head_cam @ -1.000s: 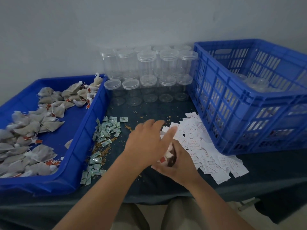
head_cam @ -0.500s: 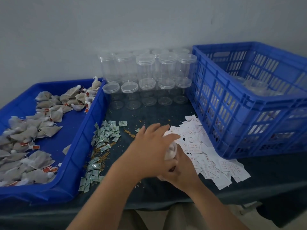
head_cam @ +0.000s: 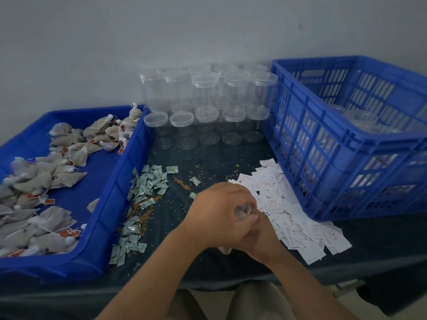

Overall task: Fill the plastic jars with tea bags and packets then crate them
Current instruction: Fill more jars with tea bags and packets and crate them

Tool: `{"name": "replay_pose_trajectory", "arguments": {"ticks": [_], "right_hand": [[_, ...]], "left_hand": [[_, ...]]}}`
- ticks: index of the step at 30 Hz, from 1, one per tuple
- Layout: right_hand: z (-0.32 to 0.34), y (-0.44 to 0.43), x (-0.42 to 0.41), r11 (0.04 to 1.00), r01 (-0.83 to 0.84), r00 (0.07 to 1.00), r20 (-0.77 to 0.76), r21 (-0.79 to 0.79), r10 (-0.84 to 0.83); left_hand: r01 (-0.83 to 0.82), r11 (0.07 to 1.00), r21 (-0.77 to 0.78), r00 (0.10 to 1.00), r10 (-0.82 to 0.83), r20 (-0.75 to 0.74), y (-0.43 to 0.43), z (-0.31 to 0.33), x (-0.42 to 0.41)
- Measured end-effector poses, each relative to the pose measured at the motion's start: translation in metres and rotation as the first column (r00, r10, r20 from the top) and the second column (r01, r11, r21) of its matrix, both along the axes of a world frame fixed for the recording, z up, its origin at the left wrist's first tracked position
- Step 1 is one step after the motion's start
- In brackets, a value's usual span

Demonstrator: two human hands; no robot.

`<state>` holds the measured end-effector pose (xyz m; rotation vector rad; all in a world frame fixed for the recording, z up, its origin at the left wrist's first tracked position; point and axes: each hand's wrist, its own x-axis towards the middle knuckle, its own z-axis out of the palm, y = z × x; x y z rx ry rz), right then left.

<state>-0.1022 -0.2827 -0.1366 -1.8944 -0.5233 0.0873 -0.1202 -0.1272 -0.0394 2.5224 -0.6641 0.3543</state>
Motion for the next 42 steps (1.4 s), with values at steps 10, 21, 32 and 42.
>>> {"name": "replay_pose_trajectory", "arguments": {"ticks": [10, 21, 32, 42], "right_hand": [[0.011, 0.010, -0.009, 0.999, 0.032, 0.991, 0.132, 0.025, -0.035], [0.111, 0.015, -0.009, 0.884, 0.111, 0.963, 0.270, -0.454, 0.018], [0.266, -0.130, -0.007, 0.805, 0.593, 0.606, 0.651, 0.014, -0.458], [0.316, -0.219, 0.094, 0.379, 0.901, 0.412, 0.684, -0.210, -0.602]], "left_hand": [[0.094, 0.977, -0.189, 0.993, -0.107, -0.057, 0.018, 0.000, 0.006], [-0.120, 0.575, -0.809, 0.992, 0.033, -0.124, 0.009, 0.025, 0.012], [0.062, 0.815, -0.575, 0.995, -0.009, 0.095, -0.070, 0.127, 0.058], [0.392, 0.890, -0.232, 0.912, -0.342, 0.228, -0.177, 0.109, 0.132]]}}
